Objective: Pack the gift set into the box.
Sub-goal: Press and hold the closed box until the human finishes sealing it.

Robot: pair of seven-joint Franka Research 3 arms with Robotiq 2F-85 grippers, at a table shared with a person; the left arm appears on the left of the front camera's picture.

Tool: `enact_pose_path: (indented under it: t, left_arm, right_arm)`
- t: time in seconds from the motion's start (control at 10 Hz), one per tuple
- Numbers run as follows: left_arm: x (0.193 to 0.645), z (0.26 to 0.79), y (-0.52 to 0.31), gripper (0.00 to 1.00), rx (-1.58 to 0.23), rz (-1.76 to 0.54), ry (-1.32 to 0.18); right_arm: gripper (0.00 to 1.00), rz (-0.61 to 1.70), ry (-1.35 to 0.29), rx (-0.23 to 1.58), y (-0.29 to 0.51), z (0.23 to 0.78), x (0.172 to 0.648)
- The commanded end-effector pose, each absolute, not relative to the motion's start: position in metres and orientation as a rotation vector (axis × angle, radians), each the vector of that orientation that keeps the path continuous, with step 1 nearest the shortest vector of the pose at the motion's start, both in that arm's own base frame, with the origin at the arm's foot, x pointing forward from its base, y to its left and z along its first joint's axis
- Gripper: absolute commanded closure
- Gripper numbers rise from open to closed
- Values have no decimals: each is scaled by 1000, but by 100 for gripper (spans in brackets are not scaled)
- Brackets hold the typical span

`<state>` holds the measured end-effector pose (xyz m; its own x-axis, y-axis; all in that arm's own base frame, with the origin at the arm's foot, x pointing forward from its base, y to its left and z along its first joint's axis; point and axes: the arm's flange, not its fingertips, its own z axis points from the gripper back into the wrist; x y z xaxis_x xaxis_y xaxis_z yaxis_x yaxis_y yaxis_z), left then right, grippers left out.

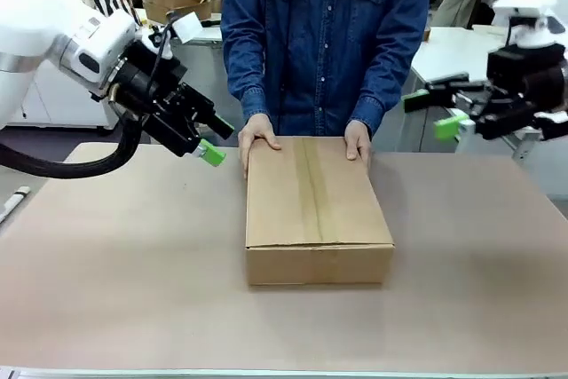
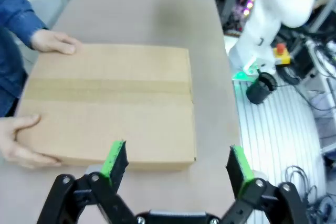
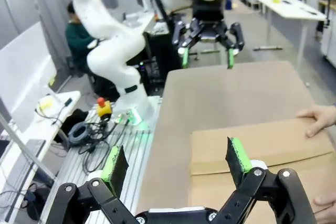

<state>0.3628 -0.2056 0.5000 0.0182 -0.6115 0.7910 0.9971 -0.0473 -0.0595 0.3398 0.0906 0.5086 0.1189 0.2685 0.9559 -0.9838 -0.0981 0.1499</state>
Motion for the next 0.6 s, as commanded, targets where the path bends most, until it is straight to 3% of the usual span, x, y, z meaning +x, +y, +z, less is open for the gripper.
enact_pose_path:
  t: [0.0,0.1,0.3,0.5]
  left_arm:
    - [368,495,-189,0,-801,-1478,-642]
    - [373,485,-197,0,-667,-1601,-751]
    - [391,431,-196,0,-852,-1698,-944]
    - [410,378,-213,0,-980,-1671,-930]
  right_arm:
    - [0,1311,-842,1186,83,500,339]
    - [0,1510,-881,1182,103,478,365]
    - [0,1486,-918,1251,119,411,408]
    - [0,1499,-852,1267,144,352,436]
